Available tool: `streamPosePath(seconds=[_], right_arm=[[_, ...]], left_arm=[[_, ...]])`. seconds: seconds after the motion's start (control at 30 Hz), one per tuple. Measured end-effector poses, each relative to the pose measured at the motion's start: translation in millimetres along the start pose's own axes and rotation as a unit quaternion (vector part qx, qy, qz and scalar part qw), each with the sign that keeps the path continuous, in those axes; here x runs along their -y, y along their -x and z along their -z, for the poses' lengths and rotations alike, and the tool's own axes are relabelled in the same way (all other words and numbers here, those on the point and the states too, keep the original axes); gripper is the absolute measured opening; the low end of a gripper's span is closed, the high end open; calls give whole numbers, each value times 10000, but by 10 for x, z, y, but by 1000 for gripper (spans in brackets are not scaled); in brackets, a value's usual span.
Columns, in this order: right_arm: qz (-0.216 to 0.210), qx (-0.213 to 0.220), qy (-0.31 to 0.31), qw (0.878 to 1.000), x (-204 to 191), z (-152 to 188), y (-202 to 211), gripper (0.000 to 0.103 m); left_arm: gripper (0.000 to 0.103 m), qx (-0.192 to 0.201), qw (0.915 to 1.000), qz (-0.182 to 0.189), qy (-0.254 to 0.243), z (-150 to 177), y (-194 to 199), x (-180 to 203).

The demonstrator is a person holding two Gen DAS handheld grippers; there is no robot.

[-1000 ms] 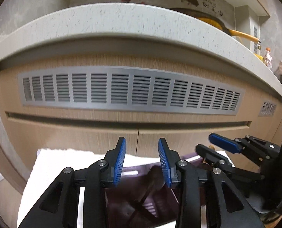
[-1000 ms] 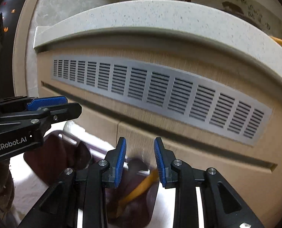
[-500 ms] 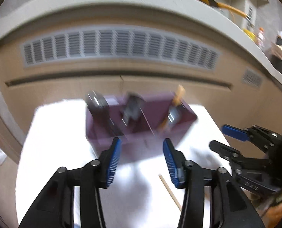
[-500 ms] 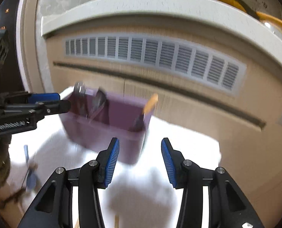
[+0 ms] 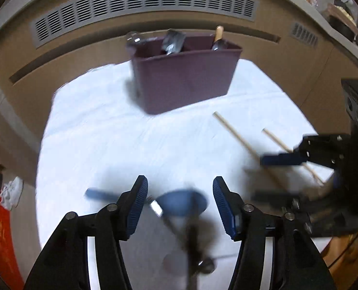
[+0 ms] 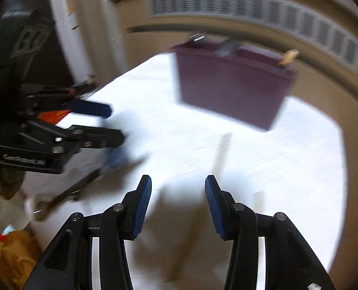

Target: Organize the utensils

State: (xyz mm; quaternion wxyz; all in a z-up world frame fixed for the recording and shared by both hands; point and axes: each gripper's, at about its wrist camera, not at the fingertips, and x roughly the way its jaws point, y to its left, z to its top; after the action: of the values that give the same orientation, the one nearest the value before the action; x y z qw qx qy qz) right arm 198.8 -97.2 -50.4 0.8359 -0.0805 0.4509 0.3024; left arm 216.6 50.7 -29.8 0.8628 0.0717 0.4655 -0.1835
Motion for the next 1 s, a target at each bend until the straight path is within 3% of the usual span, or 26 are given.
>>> streamPosePath(seconds=[0.13, 0.23, 0.4, 0.53, 0.63, 0.77, 0.9, 1.0], right_arm=[[-640, -323, 370, 9967, -370, 122, -96, 43], [-962, -500, 568, 9925, -565, 167, -144, 32], [-1082, -785, 711, 9885, -730, 202, -311, 30], [-829, -857, 1028, 9875, -818, 159, -473, 29], [-457, -844, 1267, 9873, -876, 156, -492, 12], [-306, -800, 1237, 9886, -808, 154, -410, 9], [46, -571, 829, 9949, -502, 190, -174, 8], [393, -489, 468, 9969, -182, 239, -46, 8]], left_arm=[[58, 63, 9996, -40, 259, 69, 51, -156], [58, 177, 9987, -31, 480, 48, 88, -280], [59, 252, 9977, 30, 626, 35, 102, -365], [60, 220, 9978, 25, 624, 82, 104, -375], [61, 218, 9972, 14, 711, 90, 118, -393], [61, 247, 9970, 1, 740, 84, 156, -395], [63, 230, 9982, 82, 556, 87, 141, -324], [63, 142, 9994, 313, 67, 109, 82, -131]])
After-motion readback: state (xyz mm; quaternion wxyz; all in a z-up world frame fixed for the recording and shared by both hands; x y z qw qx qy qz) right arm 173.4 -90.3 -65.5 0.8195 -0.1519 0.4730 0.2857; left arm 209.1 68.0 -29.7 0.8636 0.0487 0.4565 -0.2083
